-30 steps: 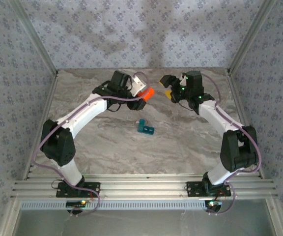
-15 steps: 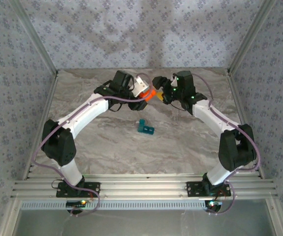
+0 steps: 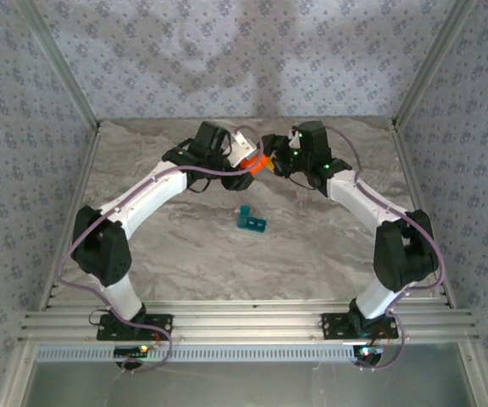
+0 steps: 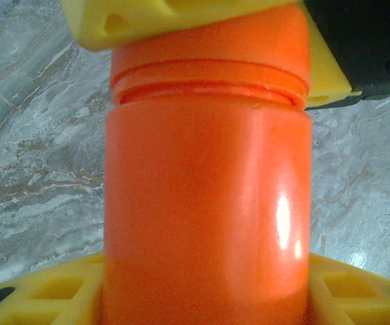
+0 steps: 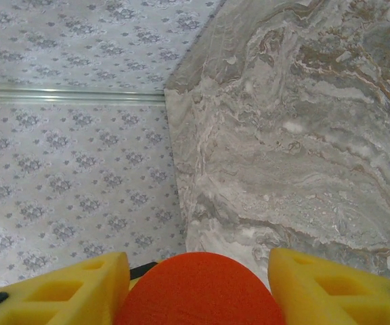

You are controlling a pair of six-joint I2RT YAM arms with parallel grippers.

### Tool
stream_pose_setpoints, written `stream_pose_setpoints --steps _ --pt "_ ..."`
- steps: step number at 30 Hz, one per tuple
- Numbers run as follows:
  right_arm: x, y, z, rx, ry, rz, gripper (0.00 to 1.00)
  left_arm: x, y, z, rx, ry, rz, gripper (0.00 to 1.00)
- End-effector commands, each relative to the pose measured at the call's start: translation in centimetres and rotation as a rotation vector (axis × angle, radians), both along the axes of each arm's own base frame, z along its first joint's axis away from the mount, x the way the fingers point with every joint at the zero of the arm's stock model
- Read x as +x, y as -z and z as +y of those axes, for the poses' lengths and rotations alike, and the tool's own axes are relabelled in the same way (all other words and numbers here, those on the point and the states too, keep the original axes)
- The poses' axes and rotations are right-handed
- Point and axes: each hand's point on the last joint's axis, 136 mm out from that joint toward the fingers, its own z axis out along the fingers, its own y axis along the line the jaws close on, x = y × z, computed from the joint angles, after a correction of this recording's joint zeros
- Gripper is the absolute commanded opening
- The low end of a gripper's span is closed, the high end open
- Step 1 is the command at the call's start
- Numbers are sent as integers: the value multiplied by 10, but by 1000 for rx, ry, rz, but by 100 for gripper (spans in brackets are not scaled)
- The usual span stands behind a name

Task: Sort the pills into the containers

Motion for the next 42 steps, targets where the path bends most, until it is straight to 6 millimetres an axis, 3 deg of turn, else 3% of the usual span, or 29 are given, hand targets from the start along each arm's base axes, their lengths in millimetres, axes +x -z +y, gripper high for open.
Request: stream_pose_setpoints --steps 1,5,10,11,14,22,25,28,34,42 --pt "-5 0 5 14 -24 -3 52 6 -16 -8 -44 -3 -31 0" --pt "-3 0 2 7 -51 -57 49 8 -25 -8 -93 -9 -16 0" --pt "1 -23 -5 -87 -170 -344 50 5 -47 -8 -226 8 24 0" --pt "-1 -15 -7 -96 -181 -356 49 4 -51 -8 -252 11 28 0" --pt "1 -19 -7 -66 -212 -390 50 3 -61 -9 -324 19 55 0" --pt "-1 -41 -15 -41 -177 -396 79 7 -55 -4 -313 2 59 0" --pt "-1 -52 -25 -21 -127 -388 82 9 -50 -2 -290 -9 54 0" --pt "-2 -48 -41 -12 -54 -335 83 10 -45 2 -253 -20 41 0" --pt "-4 -19 -71 -15 99 -172 83 9 -33 6 -181 -14 18 0" --pt "-7 -8 -58 -26 86 -106 85 1 -21 -1 -121 20 12 0"
